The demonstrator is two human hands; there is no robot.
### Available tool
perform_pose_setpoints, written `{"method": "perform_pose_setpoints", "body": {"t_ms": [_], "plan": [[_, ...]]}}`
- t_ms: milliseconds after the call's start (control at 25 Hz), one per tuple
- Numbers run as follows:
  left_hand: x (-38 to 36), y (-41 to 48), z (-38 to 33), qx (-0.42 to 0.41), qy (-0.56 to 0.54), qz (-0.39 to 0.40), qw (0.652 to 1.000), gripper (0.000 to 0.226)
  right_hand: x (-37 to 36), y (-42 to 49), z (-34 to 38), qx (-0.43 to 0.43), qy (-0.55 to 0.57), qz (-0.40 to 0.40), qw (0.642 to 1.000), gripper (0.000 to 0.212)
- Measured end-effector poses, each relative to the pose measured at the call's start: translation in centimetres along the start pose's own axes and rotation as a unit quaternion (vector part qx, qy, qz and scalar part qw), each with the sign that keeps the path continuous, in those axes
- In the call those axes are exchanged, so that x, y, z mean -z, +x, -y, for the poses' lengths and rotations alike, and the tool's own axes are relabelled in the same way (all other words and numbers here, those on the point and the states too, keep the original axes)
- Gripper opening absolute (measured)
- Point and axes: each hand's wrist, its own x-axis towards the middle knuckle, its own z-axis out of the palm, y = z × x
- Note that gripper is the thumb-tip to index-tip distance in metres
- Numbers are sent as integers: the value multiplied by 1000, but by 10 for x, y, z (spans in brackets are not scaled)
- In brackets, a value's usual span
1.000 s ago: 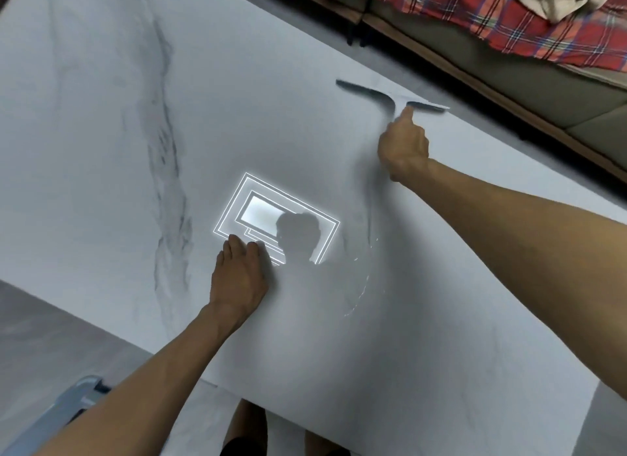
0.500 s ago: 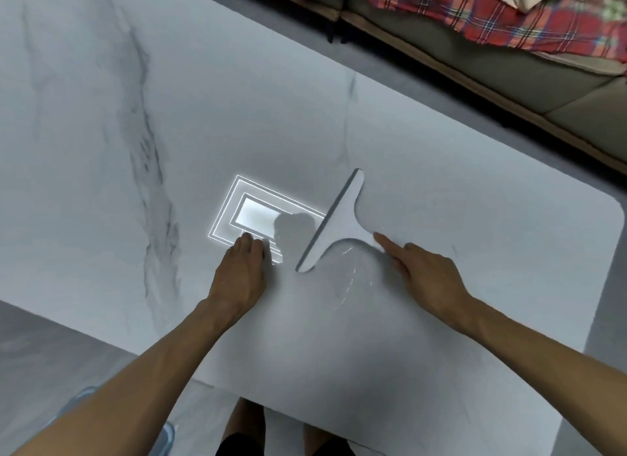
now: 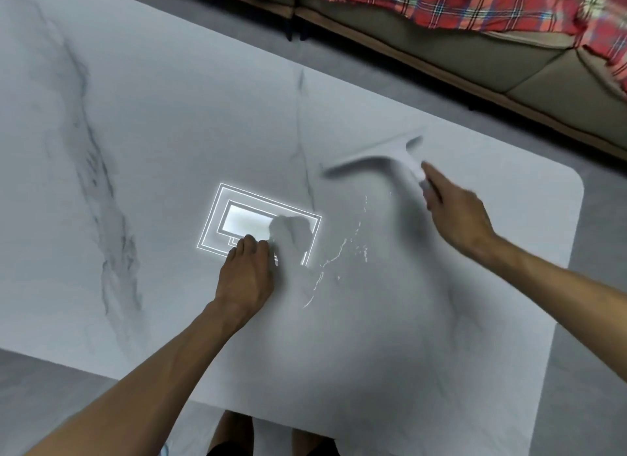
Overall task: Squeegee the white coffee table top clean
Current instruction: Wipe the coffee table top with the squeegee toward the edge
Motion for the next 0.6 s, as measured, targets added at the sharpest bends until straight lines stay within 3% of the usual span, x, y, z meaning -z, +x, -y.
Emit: {"method": "perform_pose_setpoints", "body": {"t_ms": [120,280,600], "plan": [[-3,9,-14,-43,-32,11,998,22,9,65,16,-58,34,-32,997,46],[-9,30,-44,-51,-50,38,997,25,14,90,5,-95,37,22,995,45],[-16,56,-80,-17,39,93,995,30,-1,-77,-54,-63,-37,180,981,56]]}}
